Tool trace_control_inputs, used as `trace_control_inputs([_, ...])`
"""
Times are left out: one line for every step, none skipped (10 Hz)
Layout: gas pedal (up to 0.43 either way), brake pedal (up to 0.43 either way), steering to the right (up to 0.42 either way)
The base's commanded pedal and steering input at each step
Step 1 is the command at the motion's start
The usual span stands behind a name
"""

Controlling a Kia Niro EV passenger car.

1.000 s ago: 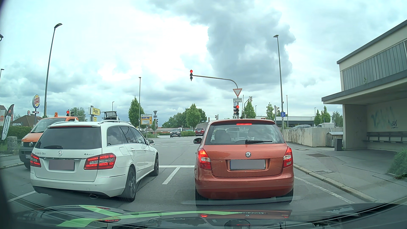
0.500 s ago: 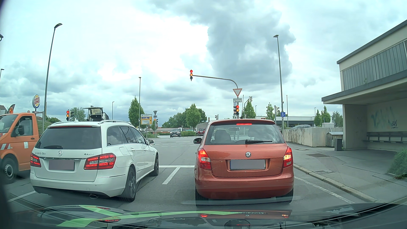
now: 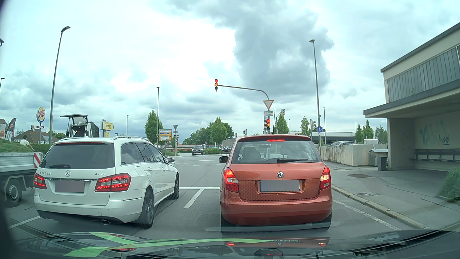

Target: Follow the waypoints while adhering to traffic rules and regulations

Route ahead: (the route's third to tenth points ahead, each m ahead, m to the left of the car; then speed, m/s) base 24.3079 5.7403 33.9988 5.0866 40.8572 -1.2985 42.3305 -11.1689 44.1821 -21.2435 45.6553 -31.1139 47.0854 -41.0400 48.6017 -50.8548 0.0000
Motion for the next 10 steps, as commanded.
trace_control_inputs([0.0, 0.244, -0.002])
trace_control_inputs([0.0, 0.244, -0.002])
trace_control_inputs([0.0, 0.244, -0.002])
trace_control_inputs([0.0, 0.244, -0.002])
trace_control_inputs([0.0, 0.244, -0.002])
trace_control_inputs([0.0, 0.244, -0.002])
trace_control_inputs([0.0, 0.244, -0.002])
trace_control_inputs([0.0, 0.244, -0.002])
trace_control_inputs([0.0, 0.244, -0.002])
trace_control_inputs([0.0, 0.244, -0.002])
